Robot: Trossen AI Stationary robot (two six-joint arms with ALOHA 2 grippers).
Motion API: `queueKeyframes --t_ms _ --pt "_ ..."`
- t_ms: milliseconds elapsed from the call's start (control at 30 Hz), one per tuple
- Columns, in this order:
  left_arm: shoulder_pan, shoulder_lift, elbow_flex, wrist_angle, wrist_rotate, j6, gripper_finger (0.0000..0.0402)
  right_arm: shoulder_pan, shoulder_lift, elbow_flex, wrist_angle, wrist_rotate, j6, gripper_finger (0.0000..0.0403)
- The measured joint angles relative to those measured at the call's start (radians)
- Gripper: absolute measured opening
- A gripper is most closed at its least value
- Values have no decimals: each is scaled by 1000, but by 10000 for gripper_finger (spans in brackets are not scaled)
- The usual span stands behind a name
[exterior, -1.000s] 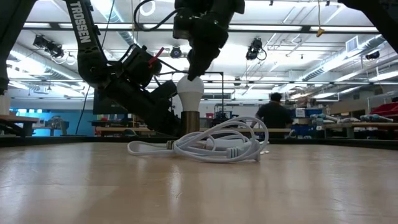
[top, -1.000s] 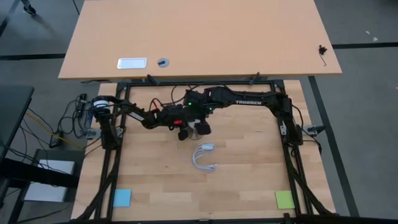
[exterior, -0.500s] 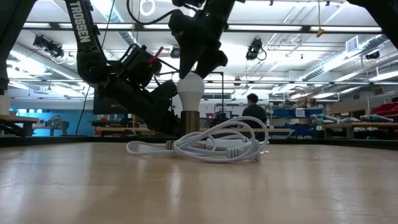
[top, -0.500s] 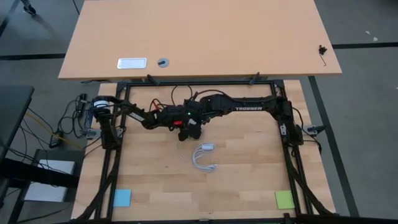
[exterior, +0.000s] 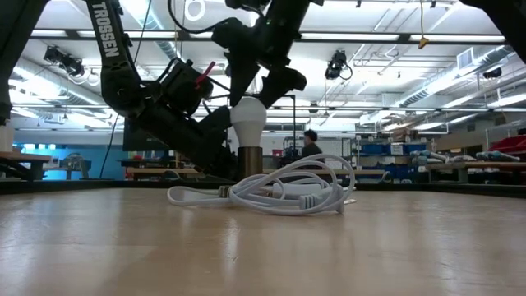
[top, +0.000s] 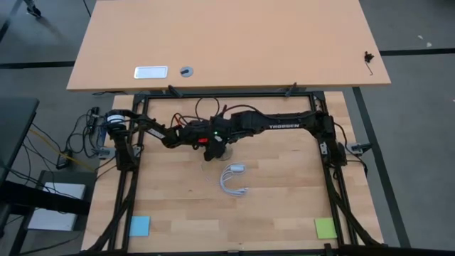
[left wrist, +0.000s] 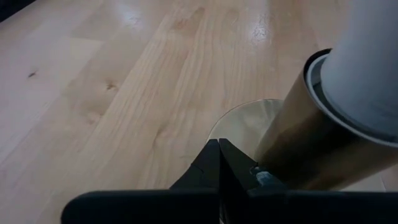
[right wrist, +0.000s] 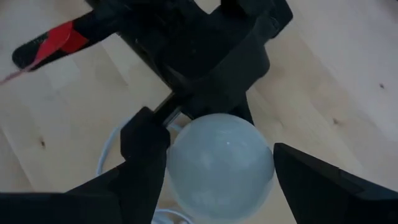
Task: Screw lightbulb
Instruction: Insert the white lightbulb into the golden lamp
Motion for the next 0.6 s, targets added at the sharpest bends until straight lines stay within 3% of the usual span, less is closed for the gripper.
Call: queueKeyframes --t_ms 400,600 --pt "1 0 0 5 -19 0 0 1 -25 215 -241 -10 -255 320" --pt "1 0 0 14 -18 0 0 2 -85 158 -305 67 -342 313"
